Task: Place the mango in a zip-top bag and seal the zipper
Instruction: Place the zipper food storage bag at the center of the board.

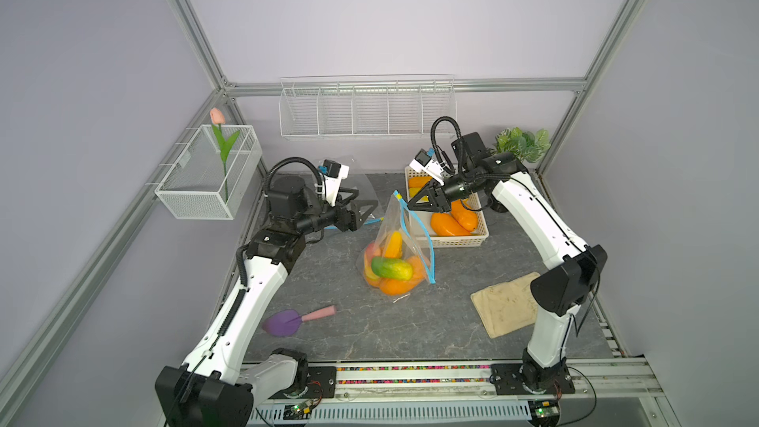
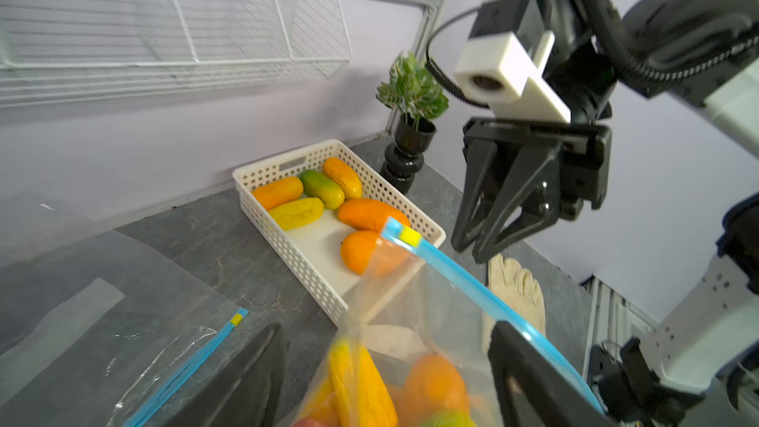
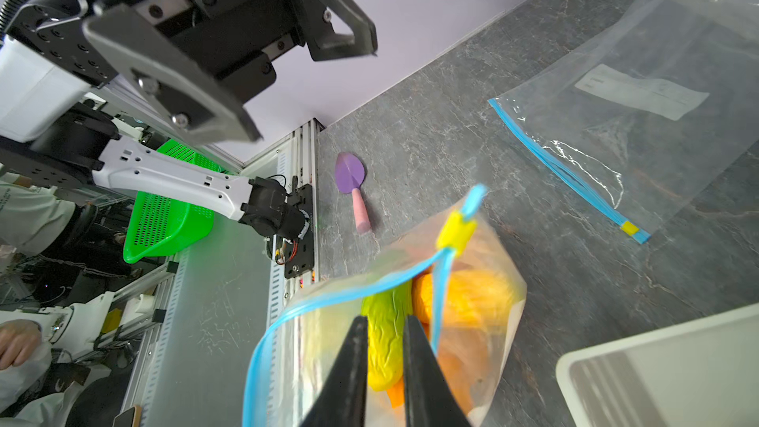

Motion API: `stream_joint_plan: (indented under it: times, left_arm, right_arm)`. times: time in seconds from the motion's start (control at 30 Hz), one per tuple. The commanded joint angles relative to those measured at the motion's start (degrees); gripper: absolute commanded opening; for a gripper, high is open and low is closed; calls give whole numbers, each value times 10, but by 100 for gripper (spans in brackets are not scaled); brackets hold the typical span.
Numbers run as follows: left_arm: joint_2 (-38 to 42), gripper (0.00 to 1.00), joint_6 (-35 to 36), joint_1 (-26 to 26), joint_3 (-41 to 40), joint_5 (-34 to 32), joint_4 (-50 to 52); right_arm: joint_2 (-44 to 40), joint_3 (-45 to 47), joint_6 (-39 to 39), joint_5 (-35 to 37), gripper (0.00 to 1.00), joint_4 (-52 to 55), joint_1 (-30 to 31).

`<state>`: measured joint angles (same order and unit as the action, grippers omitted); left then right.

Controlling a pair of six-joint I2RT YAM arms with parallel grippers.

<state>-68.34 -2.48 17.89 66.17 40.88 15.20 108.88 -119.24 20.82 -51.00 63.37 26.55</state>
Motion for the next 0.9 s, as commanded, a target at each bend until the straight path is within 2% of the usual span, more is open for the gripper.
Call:
stream_joint_plan:
  times: [0.0, 0.1, 0.13, 0.2, 0.23, 0.33, 0.47, 0.7, 0.8, 0.87]
  left_arm:
    - [-51, 80, 93, 10, 39, 54, 33]
    - [-93, 80, 129, 11, 65, 83, 66]
    - [-105, 79, 138, 11, 68, 75, 67]
    - [-122, 79, 143, 10, 71, 59, 67]
    - [-132, 79, 146, 11, 77, 58, 70]
    - [-150, 78, 140, 10, 80, 58, 61]
    - [-162, 78, 121, 10, 73, 53, 34]
    - [-190, 78, 114, 10, 84, 36, 14]
    - [-229, 78, 111, 7, 107, 50, 2]
    - [-266, 78, 103, 7, 135, 59, 2]
  right_arm:
    - [-8, 8, 29, 11, 32, 22, 1]
    - [-25, 26, -7, 25, 56, -1, -4]
    - [-40, 45, -32, 44, 60, -26, -5]
    - [-73, 93, -82, 88, 78, -79, -7]
    - [-93, 128, -120, 107, 82, -132, -9]
    - [-132, 208, -181, 153, 91, -200, -13]
    - [-157, 262, -240, 259, 95, -232, -17]
    - [-138, 274, -275, 326, 97, -200, -17]
    - [-146, 307, -293, 264, 97, -237, -17]
    - [-153, 332, -301, 196, 91, -275, -18]
